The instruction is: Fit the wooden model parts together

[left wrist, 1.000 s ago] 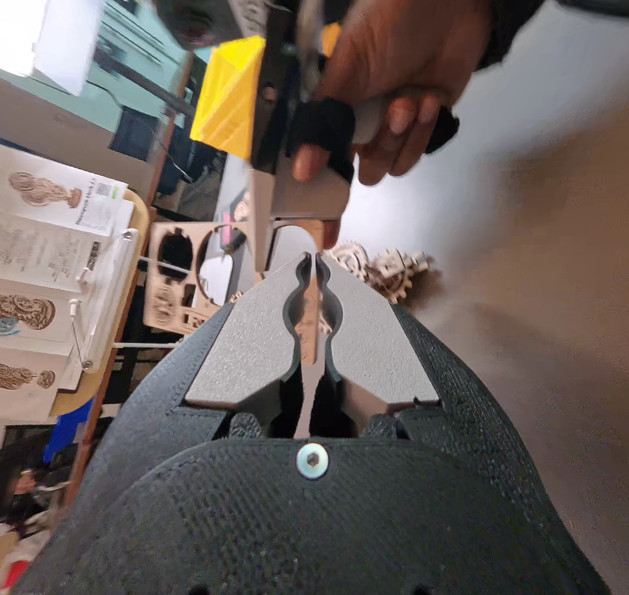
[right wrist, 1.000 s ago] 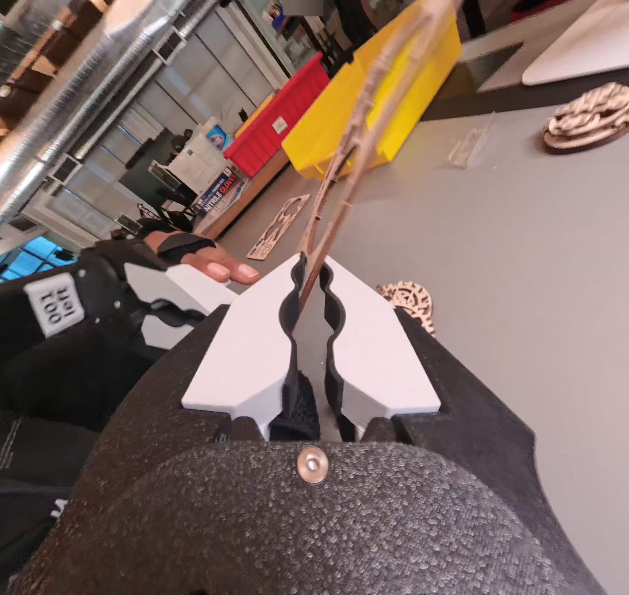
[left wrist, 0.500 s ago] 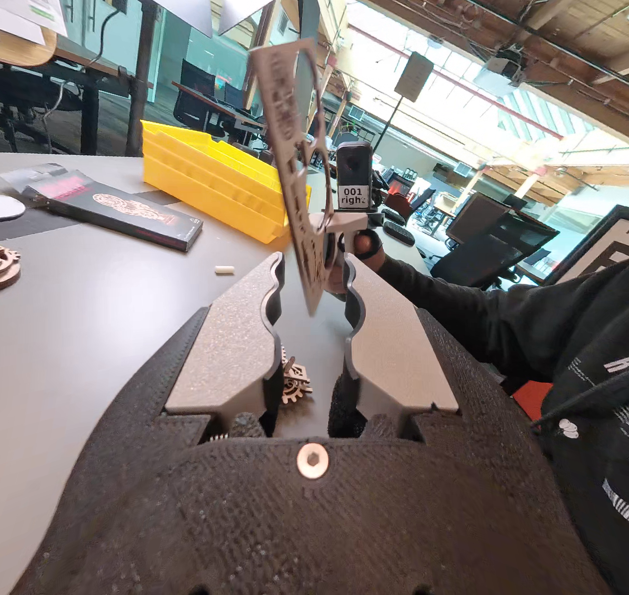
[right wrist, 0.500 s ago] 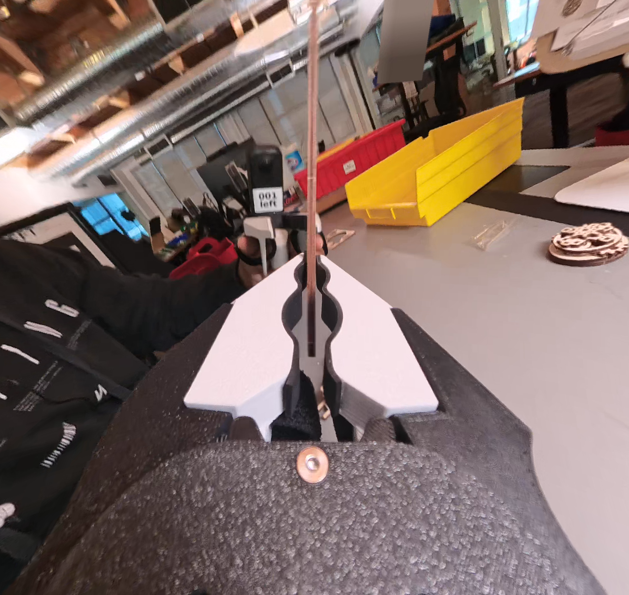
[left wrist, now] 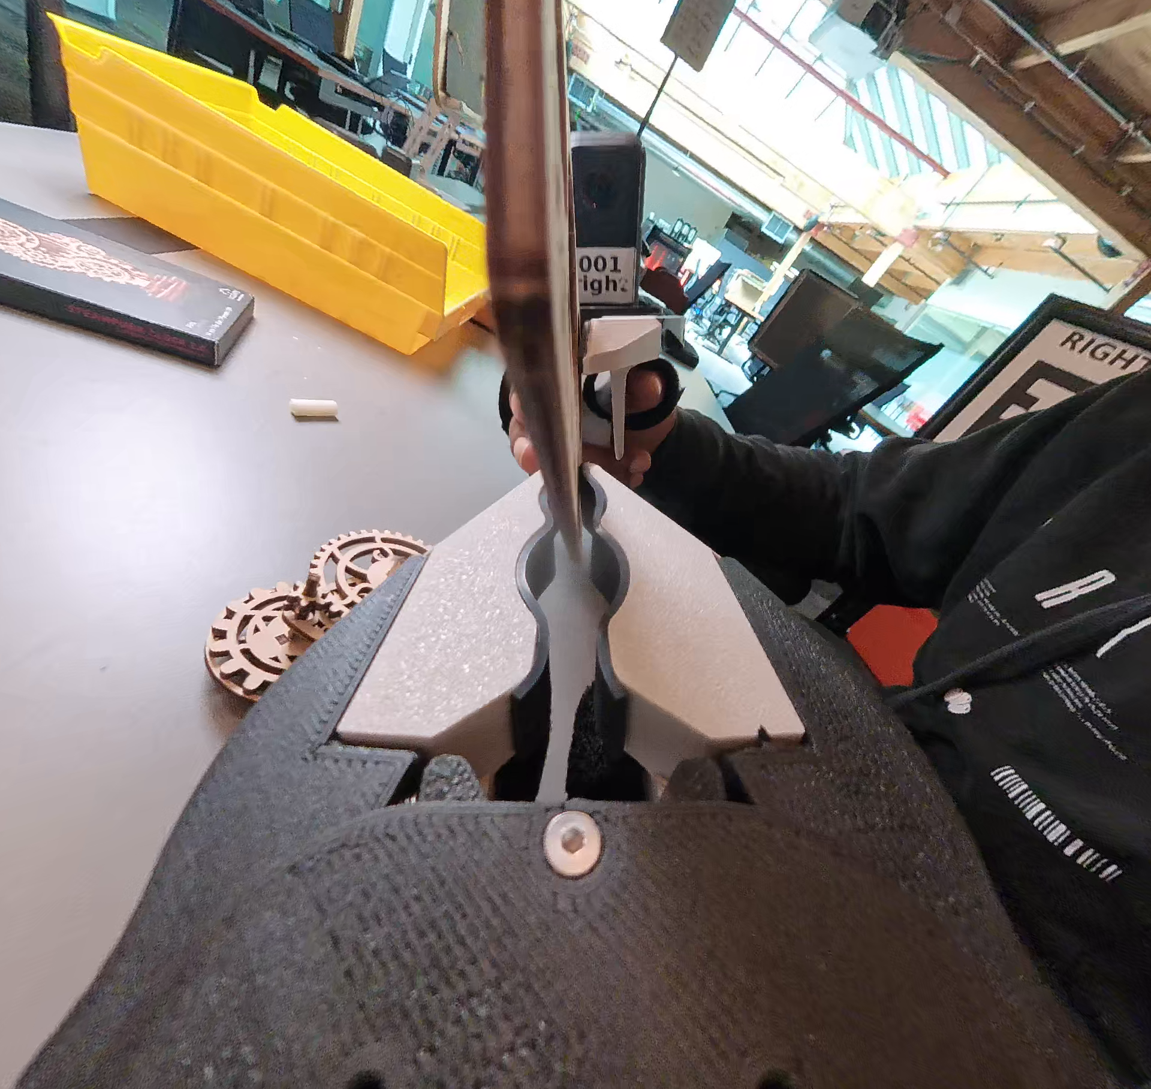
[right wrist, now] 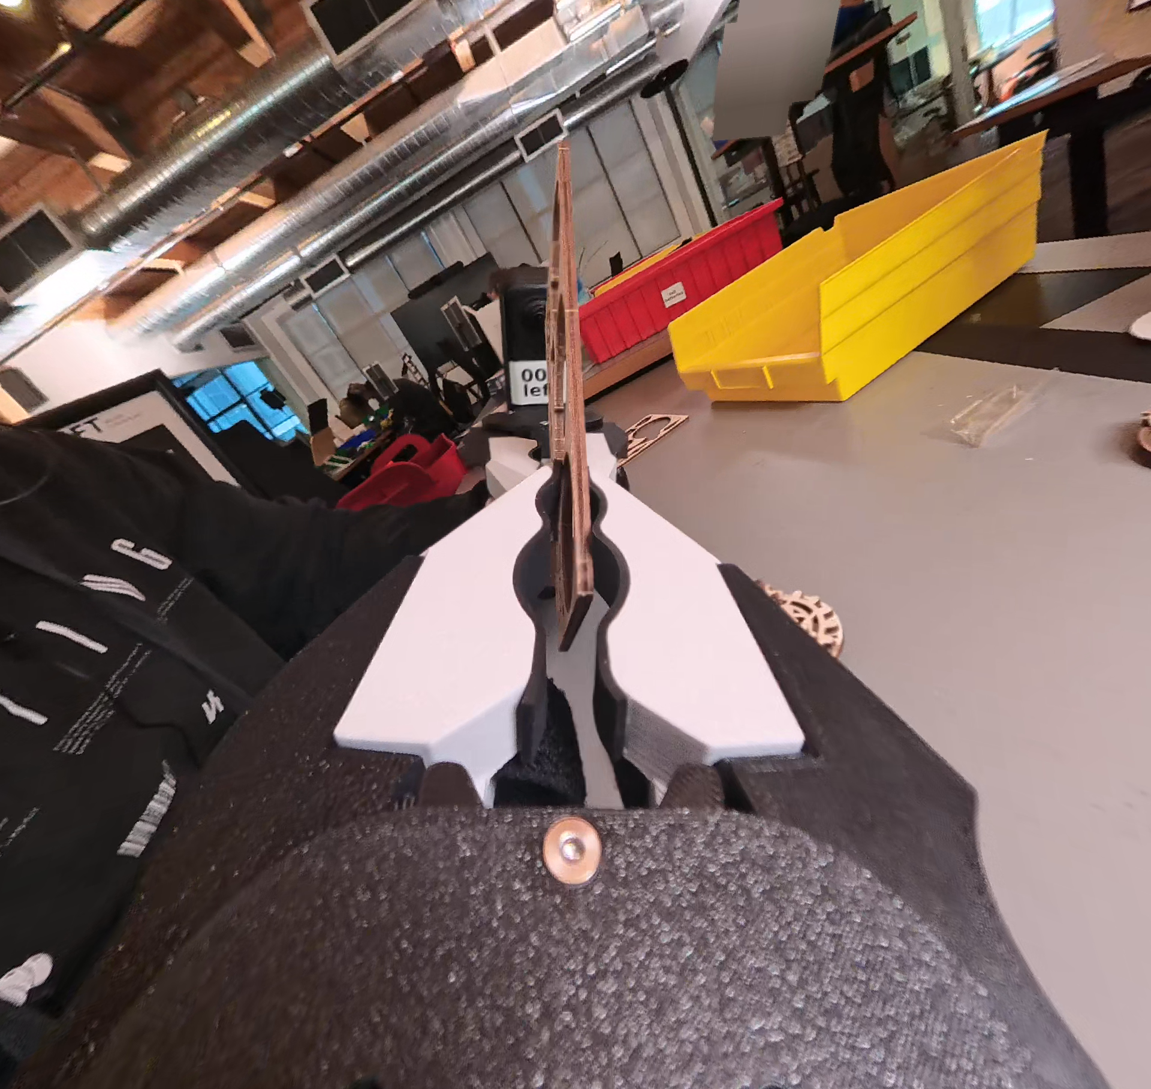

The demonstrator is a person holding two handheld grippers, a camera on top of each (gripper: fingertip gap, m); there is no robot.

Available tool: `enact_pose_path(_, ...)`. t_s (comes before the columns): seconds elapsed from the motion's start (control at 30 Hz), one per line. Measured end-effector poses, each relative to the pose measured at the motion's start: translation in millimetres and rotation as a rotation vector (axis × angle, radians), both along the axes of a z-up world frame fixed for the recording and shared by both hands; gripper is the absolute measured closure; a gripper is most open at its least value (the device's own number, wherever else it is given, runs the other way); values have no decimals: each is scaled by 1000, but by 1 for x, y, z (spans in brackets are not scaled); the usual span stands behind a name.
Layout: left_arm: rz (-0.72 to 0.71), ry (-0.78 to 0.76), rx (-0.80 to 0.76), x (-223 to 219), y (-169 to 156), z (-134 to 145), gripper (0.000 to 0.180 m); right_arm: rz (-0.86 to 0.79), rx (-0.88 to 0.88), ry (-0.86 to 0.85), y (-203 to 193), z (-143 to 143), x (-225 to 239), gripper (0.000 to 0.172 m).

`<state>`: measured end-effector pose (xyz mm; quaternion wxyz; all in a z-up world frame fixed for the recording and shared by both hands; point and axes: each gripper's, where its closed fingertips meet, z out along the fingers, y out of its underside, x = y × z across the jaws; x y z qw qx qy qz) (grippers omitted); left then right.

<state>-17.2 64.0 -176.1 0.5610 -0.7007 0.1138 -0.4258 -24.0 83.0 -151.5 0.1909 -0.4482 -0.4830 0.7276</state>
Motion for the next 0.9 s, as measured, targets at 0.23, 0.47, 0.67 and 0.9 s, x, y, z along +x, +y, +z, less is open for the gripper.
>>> enact_pose_path(0.23, 118, -229, 59, -38, 5, 25, 179, -71, -13, -31, 12, -4, -5, 147)
enact_pose_path(0.47, 117, -266, 49, -36, 6, 23, 179, -97, -20, -53, 7, -7, -10, 162)
enact_pose_path(0.67, 132, -282, 56, -34, 8, 24, 179, -60, -3, -91, -7, -15, -13, 167)
enact_pose_path(0.9, 91, -232, 72, -24, 4, 24, 161, -43, -24, -57, -9, -4, -9, 170)
